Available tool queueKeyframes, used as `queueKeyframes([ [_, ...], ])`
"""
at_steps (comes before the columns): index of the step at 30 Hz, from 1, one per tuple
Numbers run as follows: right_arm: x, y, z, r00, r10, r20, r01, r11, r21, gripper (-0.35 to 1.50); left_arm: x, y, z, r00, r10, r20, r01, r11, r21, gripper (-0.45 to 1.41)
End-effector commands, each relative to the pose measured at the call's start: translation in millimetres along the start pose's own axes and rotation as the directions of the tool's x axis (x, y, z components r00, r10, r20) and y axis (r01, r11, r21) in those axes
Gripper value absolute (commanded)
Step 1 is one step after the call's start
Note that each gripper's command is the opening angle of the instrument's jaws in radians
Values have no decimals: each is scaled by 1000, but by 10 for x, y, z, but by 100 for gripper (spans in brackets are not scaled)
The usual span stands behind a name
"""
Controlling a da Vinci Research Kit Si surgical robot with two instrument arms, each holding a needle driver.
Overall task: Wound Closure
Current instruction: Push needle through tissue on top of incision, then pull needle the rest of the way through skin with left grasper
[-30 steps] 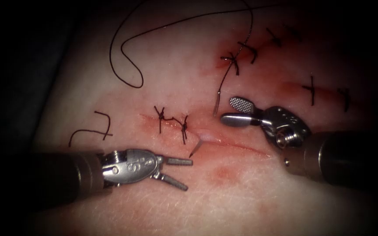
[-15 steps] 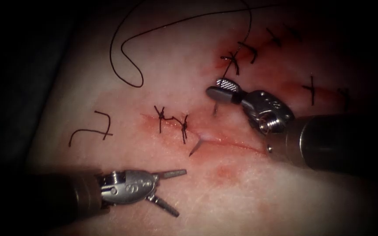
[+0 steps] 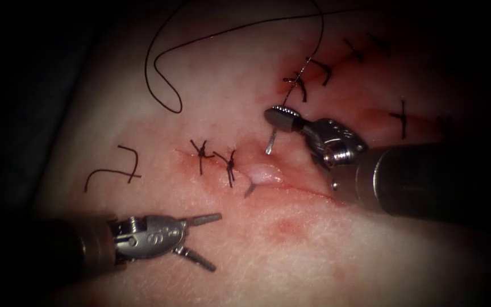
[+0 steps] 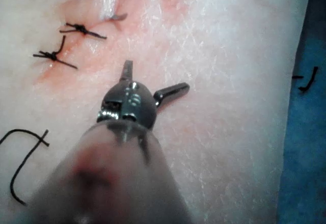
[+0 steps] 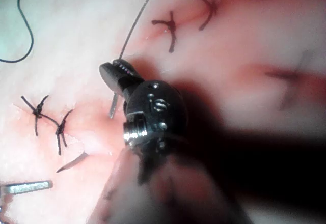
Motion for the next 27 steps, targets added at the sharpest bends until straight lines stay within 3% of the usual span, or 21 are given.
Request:
queueKeyframes([
  [1, -17, -2, 6, 1000, 23, 21, -23, 1000, 8, -35, -4, -2, 10, 1000, 8, 2, -8, 1000, 2, 52],
  [11, -51, -15, 0, 995, 45, 94, -49, 998, 39, -35, -7, -20, 24, 999, 36, 6, -36, 999, 7, 49],
  [16, -48, -14, -1, 996, 34, 83, -39, 997, 60, -35, -8, -22, 23, 999, 53, 1, -53, 999, 7, 47],
  [18, -37, -8, -5, 999, 33, 23, -36, 991, 129, 76, -7, -20, 19, 994, 104, -19, -104, 995, 3, 41],
  [19, -32, -7, -7, 999, 31, 12, -32, 989, 147, 94, -6, -20, 18, 992, 126, -29, -126, 992, 2, 39],
  [22, -14, 1, -14, 999, 18, -31, -11, 983, 186, 118, -1, -19, 16, 975, 205, -90, -206, 978, -11, 34],
  [27, 18, 21, -38, 998, 9, -55, 3, 979, 206, 120, 11, -16, 21, 927, 333, -171, -344, 938, -40, 22],
])
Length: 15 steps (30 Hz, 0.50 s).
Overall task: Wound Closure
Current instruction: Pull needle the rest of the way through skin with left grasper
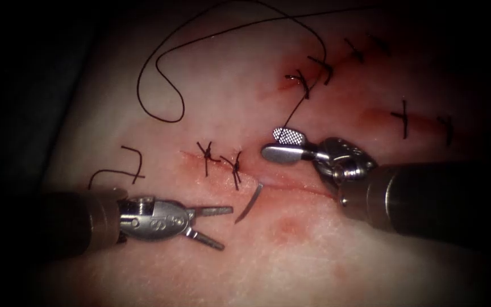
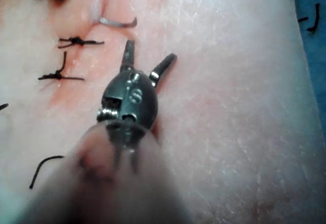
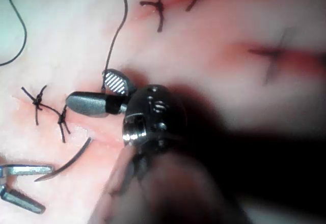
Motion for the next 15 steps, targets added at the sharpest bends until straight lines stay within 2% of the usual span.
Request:
queueKeyframes([
  [1, 3, 9, -2, 1000, -3, -15, 3, 1000, -2, 120, -3, -1, 11, 1000, 11, -9, -11, 1000, 0, 21],
  [8, 10, 20, -20, 1000, -5, -17, 5, 1000, 7, 115, 4, -22, 20, 996, 70, -63, -70, 997, 15, 21],
  [11, 4, 24, -21, 1000, -12, -22, 12, 1000, 9, 111, 2, -30, 20, 994, 72, -85, -70, 997, 27, 22],
  [15, -7, 30, -18, 1000, -26, 0, 26, 1000, -2, 110, -5, -33, 16, 995, 75, -71, -72, 997, 33, 22],
])
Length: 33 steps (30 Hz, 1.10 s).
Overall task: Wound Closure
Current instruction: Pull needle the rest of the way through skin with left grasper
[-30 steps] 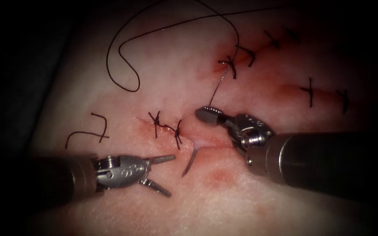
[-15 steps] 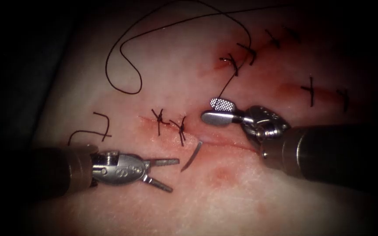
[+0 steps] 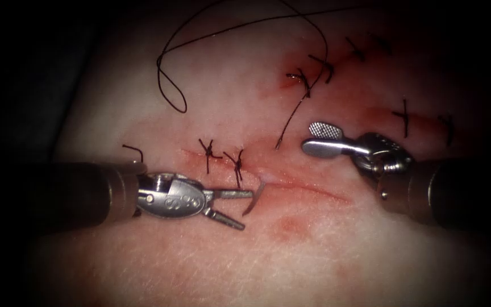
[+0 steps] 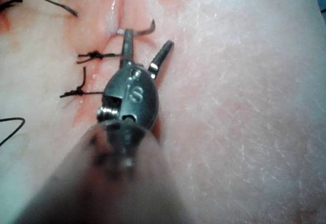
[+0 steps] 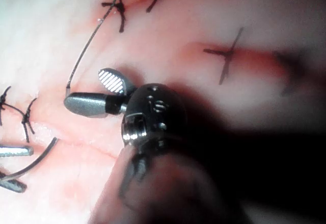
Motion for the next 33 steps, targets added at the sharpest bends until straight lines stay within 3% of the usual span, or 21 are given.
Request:
queueKeyframes([
  [1, -11, 5, 8, 1000, -3, 5, 3, 1000, 2, 110, -6, 1, 7, 1000, 1, 0, -1, 1000, -2, 22],
  [12, -16, 6, 14, 1000, -8, 1, 8, 1000, -2, 106, -3, -9, 22, 1000, -5, -14, 5, 1000, 0, 21],
  [13, -17, 6, 14, 1000, -8, 1, 8, 1000, -2, 106, -3, -10, 22, 1000, -5, -17, 5, 1000, 2, 15],
  [15, -20, 7, 13, 1000, -11, 3, 11, 1000, -8, 103, -6, -17, 22, 1000, -6, -9, 5, 998, -58, -45],
  [20, -26, 8, 13, 1000, -17, 13, 17, 1000, -13, 96, -4, -17, 22, 992, -125, -33, 119, 982, -144, -45],
  [22, -29, 9, 15, 1000, -20, 10, 20, 1000, -13, 94, 8, -14, 21, 967, -237, -89, 214, 953, -213, -45],
  [27, -34, 9, 18, 1000, -24, 17, 25, 1000, -19, 89, 26, -13, 17, 895, -426, -128, 367, 870, -329, -45],
  [30, -36, 9, 20, 999, -25, 23, 26, 999, -24, 88, 36, -15, 13, 835, -537, -119, 457, 798, -392, -45],
  [31, -37, 9, 21, 999, -26, 24, 27, 999, -25, 86, 42, -17, 9, 791, -602, -105, 508, 743, -435, -45],
  [33, -38, 9, 21, 999, -27, 29, 28, 999, -27, 84, 46, -17, 7, 755, -650, -88, 547, 698, -462, -45],
])
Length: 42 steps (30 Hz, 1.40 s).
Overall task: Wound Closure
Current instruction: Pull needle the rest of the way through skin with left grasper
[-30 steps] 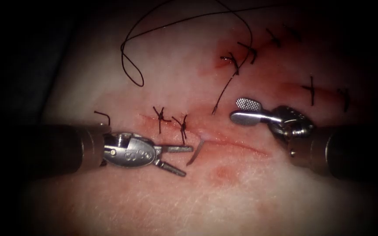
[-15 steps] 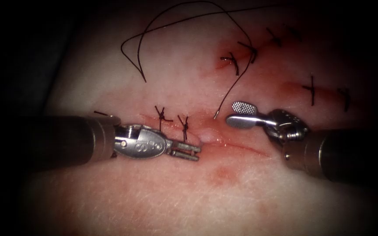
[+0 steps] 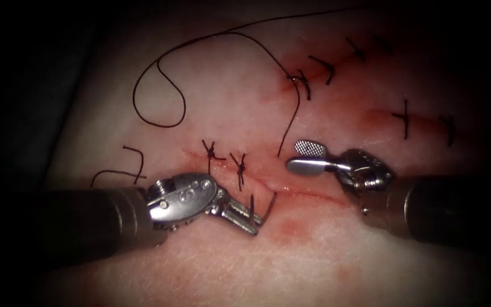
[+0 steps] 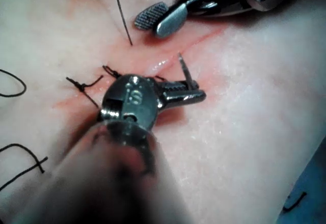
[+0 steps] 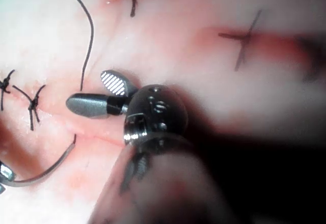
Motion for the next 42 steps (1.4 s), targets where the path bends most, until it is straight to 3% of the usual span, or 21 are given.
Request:
queueKeyframes([
  [1, -9, 2, 8, 1000, 1, 6, -1, 1000, 0, 83, -4, -4, 6, 1000, -28, -4, 28, 1000, -9, -45],
  [4, -12, 4, 8, 1000, -3, 16, 3, 1000, -3, 78, -4, 3, 6, 985, -170, -5, 170, 985, -21, -45],
  [9, -13, 5, 6, 1000, -4, 25, 4, 1000, -4, 76, -4, 20, 3, 983, -180, 24, 180, 983, -33, -45],
  [13, -13, 6, 4, 1000, -5, 27, 5, 1000, -3, 76, 7, 40, -3, 999, 27, 45, -26, 999, -21, -45],
  [19, -14, 7, 3, 1000, -7, 27, 7, 1000, -1, 76, 46, 65, -13, 965, 263, -1, -263, 963, 63, -45],
  [23, -17, 8, 3, 999, -10, 31, 10, 1000, -3, 76, 74, 73, -16, 916, 399, -35, -391, 909, 144, -45],
  [27, -21, 11, 2, 999, -16, 38, 16, 1000, -4, 76, 110, 76, -25, 801, 598, -34, -566, 774, 284, -45],
  [29, -21, 12, 1, 999, -17, 37, 17, 1000, -6, 74, 121, 73, -31, 776, 630, 12, -600, 733, 322, -45],
  [31, -22, 12, 1, 999, -17, 40, 18, 1000, -7, 74, 129, 68, -37, 767, 642, 23, -605, 709, 362, -45],
  [37, -24, 12, 0, 999, -19, 46, 19, 1000, -13, 71, 156, 40, -69, 718, 693, 57, -606, 583, 541, -45],
  [42, -24, 11, 0, 999, -19, 47, 19, 1000, -17, 69, 156, 34, -67, 705, 705, 83, -618, 552, 560, -45],
])
